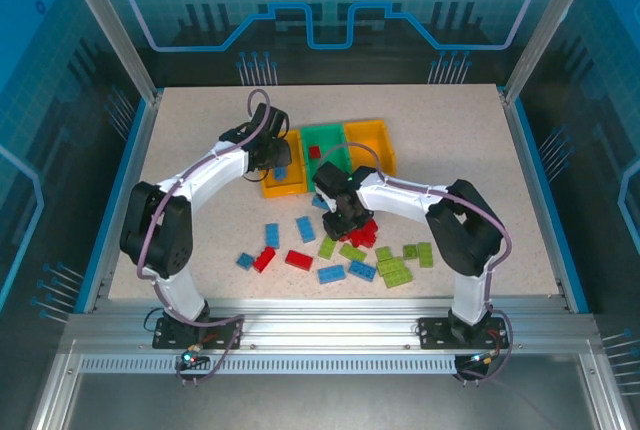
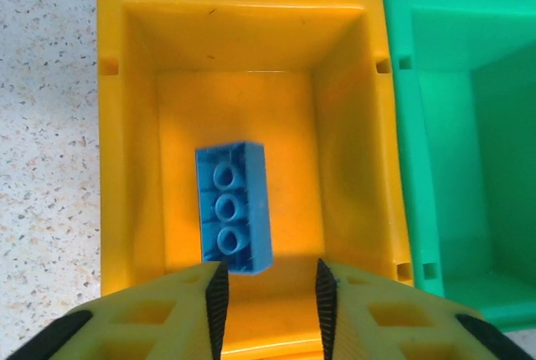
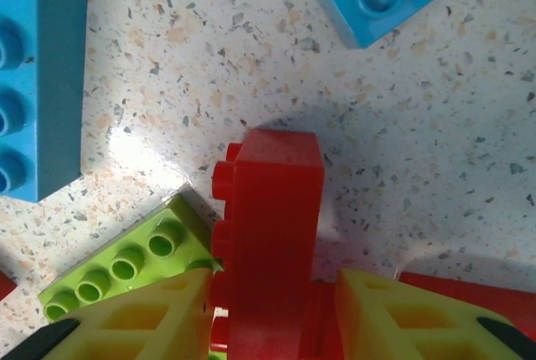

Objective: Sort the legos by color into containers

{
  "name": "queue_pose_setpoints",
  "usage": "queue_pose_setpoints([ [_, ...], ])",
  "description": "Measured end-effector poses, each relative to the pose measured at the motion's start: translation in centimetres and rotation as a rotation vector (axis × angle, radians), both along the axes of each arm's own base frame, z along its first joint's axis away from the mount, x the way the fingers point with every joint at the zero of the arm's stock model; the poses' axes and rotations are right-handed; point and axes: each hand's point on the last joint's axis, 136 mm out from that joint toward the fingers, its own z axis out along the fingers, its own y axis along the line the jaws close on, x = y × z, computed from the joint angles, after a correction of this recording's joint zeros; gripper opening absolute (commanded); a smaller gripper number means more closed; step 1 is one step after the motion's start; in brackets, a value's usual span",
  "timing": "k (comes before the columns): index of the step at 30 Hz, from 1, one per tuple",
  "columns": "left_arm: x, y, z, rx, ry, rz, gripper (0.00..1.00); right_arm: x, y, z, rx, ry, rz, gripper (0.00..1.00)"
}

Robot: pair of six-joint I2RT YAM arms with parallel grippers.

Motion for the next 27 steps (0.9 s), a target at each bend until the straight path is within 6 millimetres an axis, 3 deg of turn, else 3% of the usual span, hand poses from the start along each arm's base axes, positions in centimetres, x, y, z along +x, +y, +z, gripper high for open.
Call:
queue_pose_setpoints([
  [7,-0.5,0.1,0.5,-0.026,-0.009,0.024,0.51,0.5,0.4,0.0,-0.005,-0.002,0.007,0.24],
  [15,-4.9,1.5,2.8,-0.050,-0.052,0.033,0.64,1.3,0.9,1.4,0.015,-0.030,-0.001,0.18],
  [21,-9.9,1.8,0.2,-0.012,0.011,-0.004,0.68,4.0,1.7,5.8,0.147,-0.082,-0.065,0.15],
  [27,-14.2,1.0,-2.6,0.006,0.098,-0.036,0.71,9.5,0.4,9.6,0.277,-0.147,-0.216,0.16],
])
